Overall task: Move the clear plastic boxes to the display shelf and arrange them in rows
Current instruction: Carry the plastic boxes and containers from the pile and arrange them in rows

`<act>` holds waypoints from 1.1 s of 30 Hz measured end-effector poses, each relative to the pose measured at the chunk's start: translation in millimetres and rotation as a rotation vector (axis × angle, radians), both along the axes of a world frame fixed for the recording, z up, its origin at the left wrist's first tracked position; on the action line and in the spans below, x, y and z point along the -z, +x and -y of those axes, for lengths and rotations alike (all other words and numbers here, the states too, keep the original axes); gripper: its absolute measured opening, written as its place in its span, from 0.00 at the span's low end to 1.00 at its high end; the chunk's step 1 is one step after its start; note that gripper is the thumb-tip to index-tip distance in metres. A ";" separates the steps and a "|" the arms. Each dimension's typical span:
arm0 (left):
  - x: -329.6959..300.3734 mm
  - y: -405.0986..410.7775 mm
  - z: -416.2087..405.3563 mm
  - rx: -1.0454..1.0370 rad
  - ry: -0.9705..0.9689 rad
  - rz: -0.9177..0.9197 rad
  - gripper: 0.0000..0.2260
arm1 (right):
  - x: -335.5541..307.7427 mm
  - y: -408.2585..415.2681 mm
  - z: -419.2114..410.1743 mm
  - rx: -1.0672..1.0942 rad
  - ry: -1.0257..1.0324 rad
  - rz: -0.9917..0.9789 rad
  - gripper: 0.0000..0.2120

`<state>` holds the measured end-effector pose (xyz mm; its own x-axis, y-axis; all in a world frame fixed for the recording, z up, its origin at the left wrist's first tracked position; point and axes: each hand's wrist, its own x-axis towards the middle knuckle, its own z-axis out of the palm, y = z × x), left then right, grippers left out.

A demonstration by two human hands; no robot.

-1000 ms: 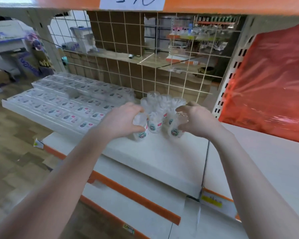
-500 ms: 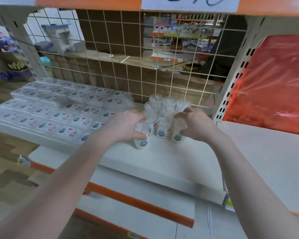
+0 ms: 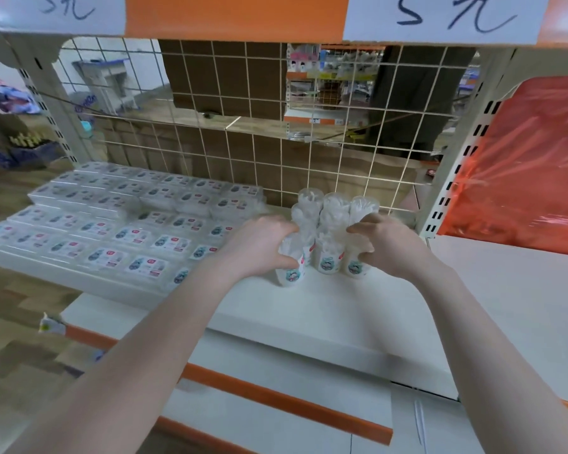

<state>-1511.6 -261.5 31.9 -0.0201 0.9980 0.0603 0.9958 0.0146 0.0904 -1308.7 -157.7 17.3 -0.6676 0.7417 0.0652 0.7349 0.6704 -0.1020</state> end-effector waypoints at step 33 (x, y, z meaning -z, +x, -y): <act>25.2 -14.0 -7.6 0.265 0.002 0.067 0.25 | 88.1 44.3 50.3 0.447 0.021 -0.174 0.15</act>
